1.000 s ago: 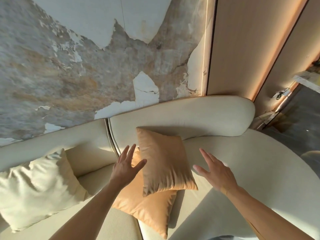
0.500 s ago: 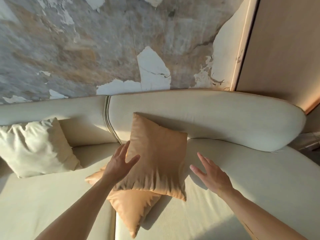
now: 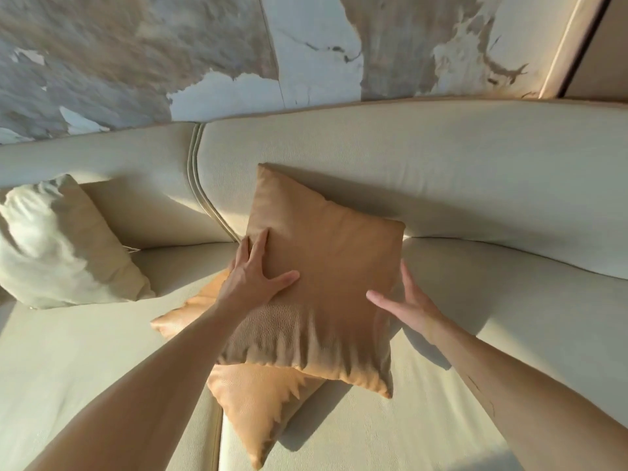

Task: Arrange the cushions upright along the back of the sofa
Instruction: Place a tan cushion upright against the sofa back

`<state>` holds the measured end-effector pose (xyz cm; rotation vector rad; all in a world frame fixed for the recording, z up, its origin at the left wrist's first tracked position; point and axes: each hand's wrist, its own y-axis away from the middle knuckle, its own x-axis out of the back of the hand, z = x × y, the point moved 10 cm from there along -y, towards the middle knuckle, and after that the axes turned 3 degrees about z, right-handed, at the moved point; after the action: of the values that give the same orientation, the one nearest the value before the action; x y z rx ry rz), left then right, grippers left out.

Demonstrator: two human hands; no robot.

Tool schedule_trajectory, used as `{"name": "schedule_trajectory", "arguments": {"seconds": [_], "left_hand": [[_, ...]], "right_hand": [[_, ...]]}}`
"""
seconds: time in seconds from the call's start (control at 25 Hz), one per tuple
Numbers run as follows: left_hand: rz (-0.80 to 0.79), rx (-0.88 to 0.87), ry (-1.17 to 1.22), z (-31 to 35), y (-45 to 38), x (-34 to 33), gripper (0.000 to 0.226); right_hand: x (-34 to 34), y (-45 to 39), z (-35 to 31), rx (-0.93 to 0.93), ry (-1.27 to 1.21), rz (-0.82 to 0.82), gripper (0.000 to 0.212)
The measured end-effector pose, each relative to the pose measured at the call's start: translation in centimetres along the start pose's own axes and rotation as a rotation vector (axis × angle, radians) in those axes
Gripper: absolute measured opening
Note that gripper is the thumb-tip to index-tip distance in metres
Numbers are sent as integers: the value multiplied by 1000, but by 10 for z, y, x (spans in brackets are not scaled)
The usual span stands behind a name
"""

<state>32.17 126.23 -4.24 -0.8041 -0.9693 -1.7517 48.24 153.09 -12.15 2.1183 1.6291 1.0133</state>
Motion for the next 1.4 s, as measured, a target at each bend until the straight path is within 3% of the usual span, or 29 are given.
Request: {"name": "schedule_trajectory", "arguments": {"seconds": [0.16,0.44,0.56,0.76,0.88,1.12,1.4], "left_hand": [[-41,17,99,-19,-14,-10,126],[-59,-39,134,-7,-12,7,121],[-58,-98,136,13,-3,21,124],[-45,-238,189,78,11,20,120],[-25,-315,206,129,22,2,131],[-35,-352,216,221,36,-69,141],[26,-390,157,293,27,-145,141]], "right_hand": [[-19,-31,7,-57,-213,4,115],[-28,-20,-14,-6,-230,8,134],[-12,-3,-32,48,-220,31,127],[60,29,-32,103,-224,189,130],[119,49,-22,142,-175,337,138],[235,67,4,232,-8,532,142],[312,49,46,246,92,676,138]]}}
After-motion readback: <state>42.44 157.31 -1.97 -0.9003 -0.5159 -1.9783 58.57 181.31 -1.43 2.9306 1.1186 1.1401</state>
